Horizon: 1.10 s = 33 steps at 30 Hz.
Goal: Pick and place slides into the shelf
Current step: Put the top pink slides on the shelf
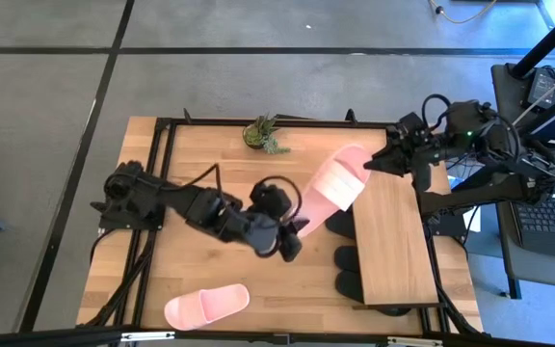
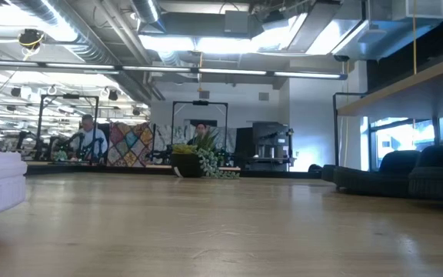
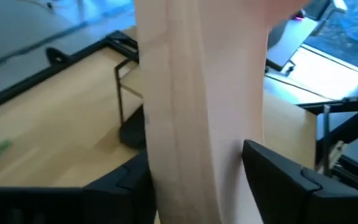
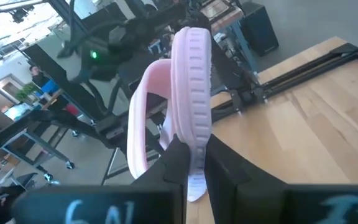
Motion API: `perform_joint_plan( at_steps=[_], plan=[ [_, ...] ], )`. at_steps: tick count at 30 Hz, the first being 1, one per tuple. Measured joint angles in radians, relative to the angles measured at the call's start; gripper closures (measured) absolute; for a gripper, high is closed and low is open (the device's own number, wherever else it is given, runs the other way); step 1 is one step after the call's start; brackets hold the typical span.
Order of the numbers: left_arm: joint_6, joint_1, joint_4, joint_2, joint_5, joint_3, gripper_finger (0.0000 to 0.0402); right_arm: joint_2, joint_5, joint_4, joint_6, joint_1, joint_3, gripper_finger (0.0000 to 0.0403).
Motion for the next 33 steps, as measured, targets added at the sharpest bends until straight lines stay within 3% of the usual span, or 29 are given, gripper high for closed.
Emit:
perform_joint_plan(
  at_steps=[5,12,21,33],
  plan=[
    [0.002,0.052,0.008,0.000,0.109,0.000,0.0251,-0.010,0.003,-0.042,-0.007,0.000,0.000,0.0364],
    [0.015,0.078,0.017,0.000,0.177,0.000,0.0336,-0.032,0.012,-0.063,-0.025,0.000,0.000,0.0364],
    [0.055,0.117,0.042,0.000,0.266,0.000,0.0337,-0.040,0.011,-0.078,0.001,0.000,0.000,0.0353],
    [0.064,0.196,0.043,0.000,0.425,0.000,0.0338,-0.057,-0.002,-0.141,0.024,0.000,0.001,0.0275]
  ],
)
